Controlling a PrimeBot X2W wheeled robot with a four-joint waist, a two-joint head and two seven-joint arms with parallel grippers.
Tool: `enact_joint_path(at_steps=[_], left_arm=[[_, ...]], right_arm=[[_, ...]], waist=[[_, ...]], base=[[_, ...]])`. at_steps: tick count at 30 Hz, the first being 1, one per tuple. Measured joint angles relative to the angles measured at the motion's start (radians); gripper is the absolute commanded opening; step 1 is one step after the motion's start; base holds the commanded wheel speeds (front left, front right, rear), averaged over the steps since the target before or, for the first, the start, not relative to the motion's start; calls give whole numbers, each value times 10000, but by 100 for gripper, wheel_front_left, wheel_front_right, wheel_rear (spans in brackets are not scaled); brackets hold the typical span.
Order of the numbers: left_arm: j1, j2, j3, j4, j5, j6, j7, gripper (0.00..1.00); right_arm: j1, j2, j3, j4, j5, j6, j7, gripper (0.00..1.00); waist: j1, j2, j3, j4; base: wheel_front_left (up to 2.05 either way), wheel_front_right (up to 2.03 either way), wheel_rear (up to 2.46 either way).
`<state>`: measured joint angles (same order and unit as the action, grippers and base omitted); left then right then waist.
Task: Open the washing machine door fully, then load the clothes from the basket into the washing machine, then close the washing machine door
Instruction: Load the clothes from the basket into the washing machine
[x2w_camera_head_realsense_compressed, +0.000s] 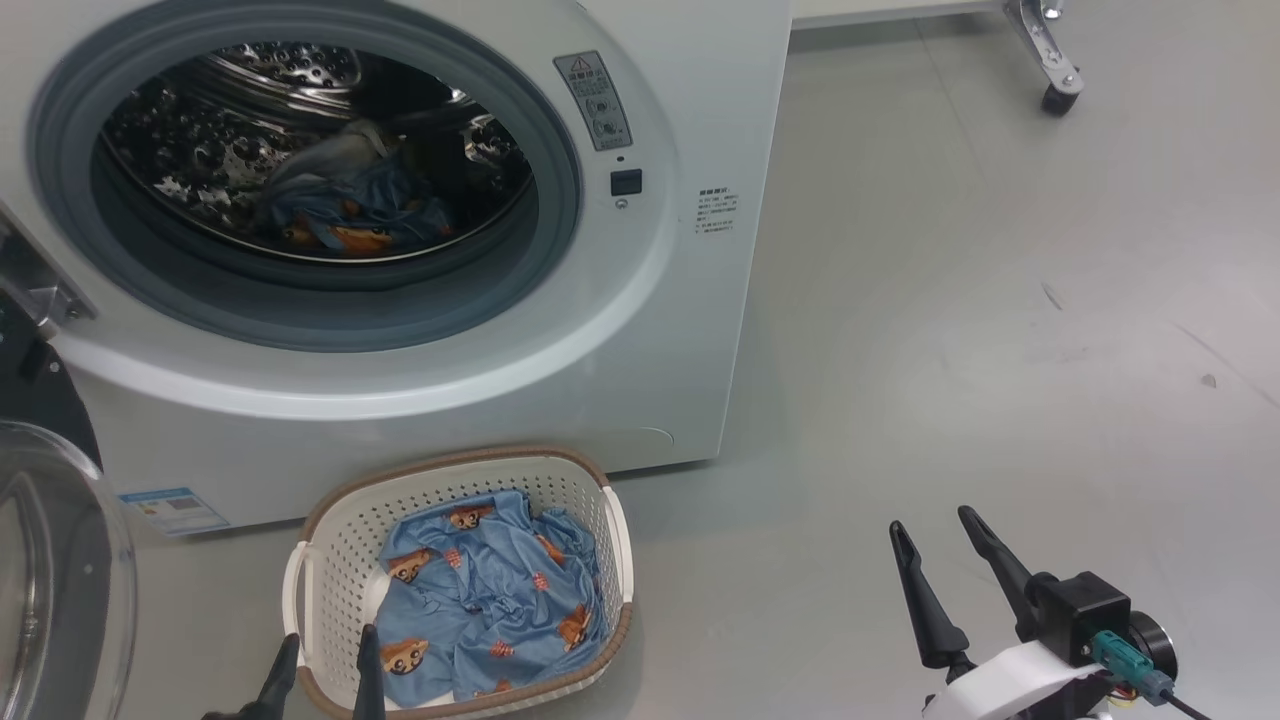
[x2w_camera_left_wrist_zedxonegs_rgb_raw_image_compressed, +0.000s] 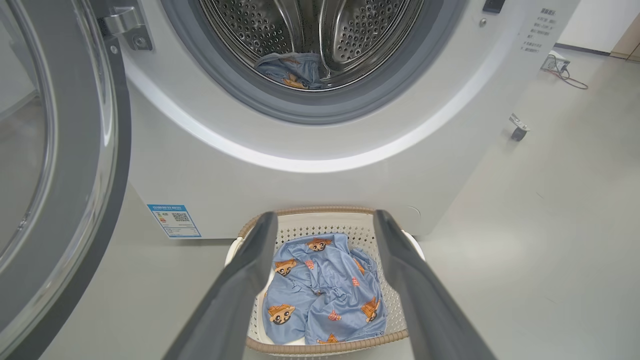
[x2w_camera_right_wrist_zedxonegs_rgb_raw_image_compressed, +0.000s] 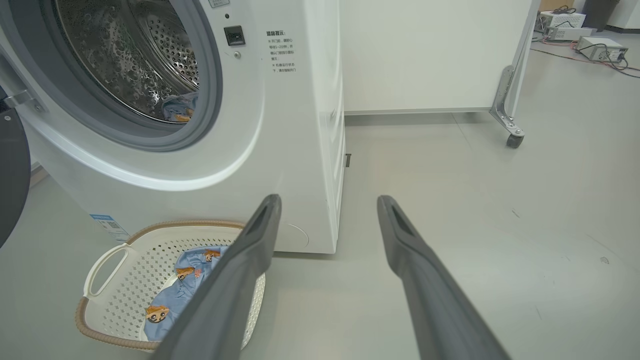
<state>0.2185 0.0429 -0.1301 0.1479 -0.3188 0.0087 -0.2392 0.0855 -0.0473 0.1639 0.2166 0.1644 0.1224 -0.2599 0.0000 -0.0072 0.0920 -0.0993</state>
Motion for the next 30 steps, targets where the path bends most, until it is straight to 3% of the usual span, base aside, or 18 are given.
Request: enact_joint_path(at_steps=[17, 30], left_arm=[[-2786, 102, 318, 2044, -849, -359, 2261, 100], [-4893, 767, 711, 3620, -972, -349, 3505, 100]], right_arm=[[-1389, 29, 552, -366, -25, 0, 0, 100], [-2125, 35, 679, -667, 121, 0, 0, 100]], waist=[[1, 0, 2252, -759], [1, 0, 4073, -1560]], base=[[0, 0, 0], [0, 0, 0]])
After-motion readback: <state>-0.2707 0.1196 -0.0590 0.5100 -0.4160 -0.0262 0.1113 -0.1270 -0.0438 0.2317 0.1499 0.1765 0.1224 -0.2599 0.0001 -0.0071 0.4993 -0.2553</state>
